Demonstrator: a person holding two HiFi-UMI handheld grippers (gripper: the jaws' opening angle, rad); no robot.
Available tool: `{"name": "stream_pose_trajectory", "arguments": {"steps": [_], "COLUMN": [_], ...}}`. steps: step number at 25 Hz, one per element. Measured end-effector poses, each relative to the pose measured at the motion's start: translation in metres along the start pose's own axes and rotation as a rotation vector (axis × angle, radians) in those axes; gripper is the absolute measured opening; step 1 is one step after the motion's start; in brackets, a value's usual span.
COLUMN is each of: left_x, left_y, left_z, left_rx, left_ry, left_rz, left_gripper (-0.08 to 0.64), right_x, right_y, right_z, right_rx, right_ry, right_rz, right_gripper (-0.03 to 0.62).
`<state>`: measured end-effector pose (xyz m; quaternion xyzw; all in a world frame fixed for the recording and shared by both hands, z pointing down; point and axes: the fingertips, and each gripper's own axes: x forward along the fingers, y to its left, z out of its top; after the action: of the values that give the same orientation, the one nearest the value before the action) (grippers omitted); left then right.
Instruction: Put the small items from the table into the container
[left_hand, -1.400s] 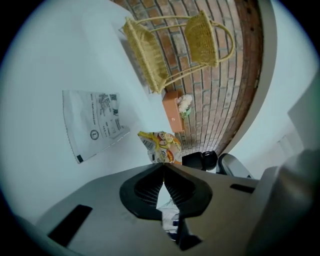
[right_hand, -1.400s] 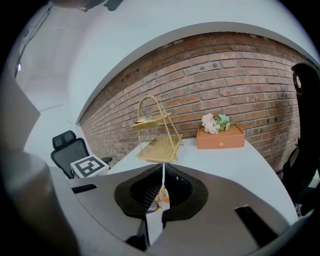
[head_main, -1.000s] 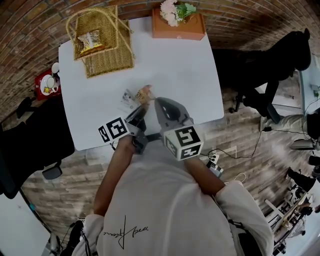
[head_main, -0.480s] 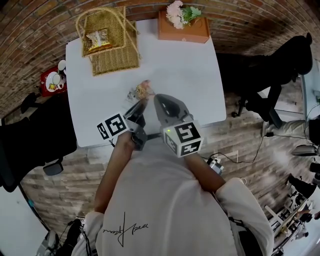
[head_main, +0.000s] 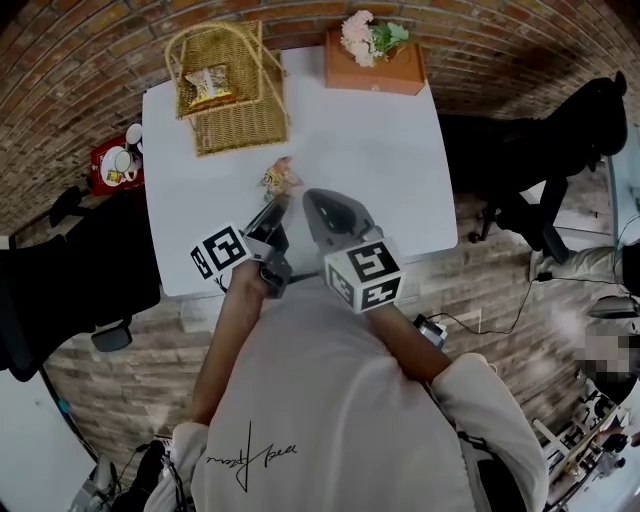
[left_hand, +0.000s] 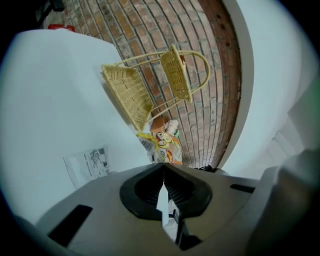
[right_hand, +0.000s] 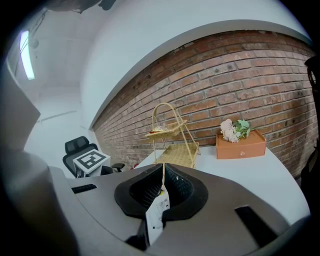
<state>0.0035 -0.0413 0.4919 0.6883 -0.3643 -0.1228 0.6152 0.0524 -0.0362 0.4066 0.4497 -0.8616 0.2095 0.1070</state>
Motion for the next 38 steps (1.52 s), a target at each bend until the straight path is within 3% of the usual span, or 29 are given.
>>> {"name": "stream_pose_trajectory", "arguments": {"steps": [26,38], "left_x": [-0.004,-0.003], "left_y": [0.016,0.031], "left_z": [0.069,0.098], "left_rx": [0.021,0.009], "left_ry": [-0.052,-0.071], "left_rz": [0.023,0.049], "left_gripper": [0.011,0.011], "right_x": [0.043,0.053], "right_y": [0.019,0.016], "right_z": [0.008,0.002], "right_rx": [-0.009,0.015], "right_ry": [0.034,0.059], "right_rz": [0.054,0.031], "right_gripper": [0.021,0.021]}}
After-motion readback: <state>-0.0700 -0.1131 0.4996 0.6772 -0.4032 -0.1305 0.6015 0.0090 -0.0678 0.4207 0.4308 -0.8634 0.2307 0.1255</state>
